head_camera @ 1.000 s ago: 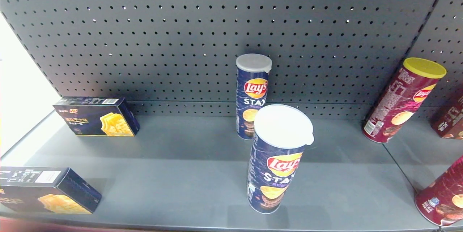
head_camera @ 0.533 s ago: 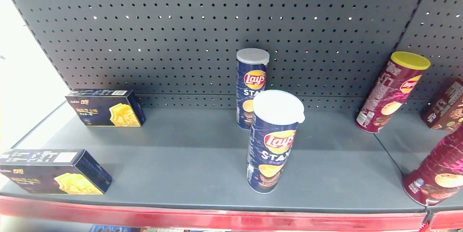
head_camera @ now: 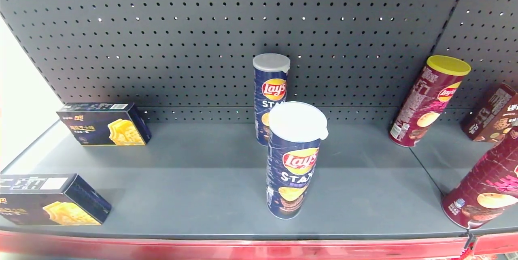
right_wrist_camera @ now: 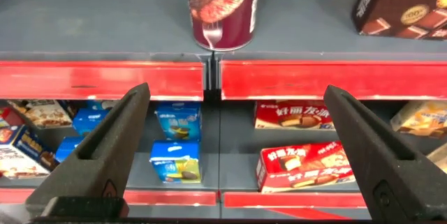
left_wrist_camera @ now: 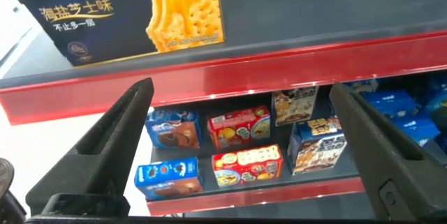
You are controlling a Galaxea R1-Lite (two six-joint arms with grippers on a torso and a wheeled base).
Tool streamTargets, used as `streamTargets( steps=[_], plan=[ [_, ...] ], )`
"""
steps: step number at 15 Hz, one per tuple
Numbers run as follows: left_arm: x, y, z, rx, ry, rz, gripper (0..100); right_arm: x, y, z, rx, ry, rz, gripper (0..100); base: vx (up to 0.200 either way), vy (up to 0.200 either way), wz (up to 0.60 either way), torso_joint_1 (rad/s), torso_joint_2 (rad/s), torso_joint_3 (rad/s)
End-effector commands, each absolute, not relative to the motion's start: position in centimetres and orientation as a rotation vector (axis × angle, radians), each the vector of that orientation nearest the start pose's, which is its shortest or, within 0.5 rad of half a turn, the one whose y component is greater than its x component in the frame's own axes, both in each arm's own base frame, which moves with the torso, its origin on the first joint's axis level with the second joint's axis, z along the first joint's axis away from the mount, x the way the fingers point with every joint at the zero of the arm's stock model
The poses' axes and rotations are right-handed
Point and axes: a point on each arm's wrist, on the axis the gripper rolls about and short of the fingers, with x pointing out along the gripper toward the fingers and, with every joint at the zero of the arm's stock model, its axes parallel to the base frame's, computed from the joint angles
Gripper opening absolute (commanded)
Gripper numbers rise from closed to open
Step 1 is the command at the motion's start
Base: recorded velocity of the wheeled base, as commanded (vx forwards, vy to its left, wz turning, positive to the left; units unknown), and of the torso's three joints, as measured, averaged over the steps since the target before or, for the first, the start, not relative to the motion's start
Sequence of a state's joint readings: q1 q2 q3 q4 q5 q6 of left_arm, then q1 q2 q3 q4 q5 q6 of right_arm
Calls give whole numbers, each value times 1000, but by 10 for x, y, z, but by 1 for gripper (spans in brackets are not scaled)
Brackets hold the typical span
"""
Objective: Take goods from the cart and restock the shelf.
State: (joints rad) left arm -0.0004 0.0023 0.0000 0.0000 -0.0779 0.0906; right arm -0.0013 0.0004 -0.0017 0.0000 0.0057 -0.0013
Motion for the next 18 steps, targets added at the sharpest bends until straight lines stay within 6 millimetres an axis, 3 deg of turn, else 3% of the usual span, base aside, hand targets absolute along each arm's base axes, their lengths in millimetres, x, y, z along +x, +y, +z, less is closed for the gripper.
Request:
streamTargets(
  steps=[1,5,7,10,12,14,16,18],
  plan=[
    [-23,-2,76,90,1,-78,100,-23,0,76,-2,-2,6,100,0,0,0,0,0,0],
    [-23,-2,76,89,1,-77,100,-23,-1,76,19,-6,-35,100,0,0,0,0,0,0],
    [-23,-2,76,93,1,-78,100,-32,-1,129,40,-98,-61,100,0,0,0,0,0,0],
    [-23,-2,76,86,0,-77,100,-35,-1,154,43,-114,45,100,0,0,0,0,0,0],
    [-23,-2,76,81,2,-75,100,-37,-1,187,16,-155,151,100,0,0,0,0,0,0],
    [-23,-2,76,81,2,-75,100,-30,0,231,-1,-183,237,100,0,0,0,0,0,0],
    [-23,-2,76,81,2,-75,100,-15,3,260,-44,-174,326,100,0,0,0,0,0,0],
    [-23,-2,76,81,2,-75,100,8,6,272,-123,-126,357,100,0,0,0,0,0,0]
  ],
)
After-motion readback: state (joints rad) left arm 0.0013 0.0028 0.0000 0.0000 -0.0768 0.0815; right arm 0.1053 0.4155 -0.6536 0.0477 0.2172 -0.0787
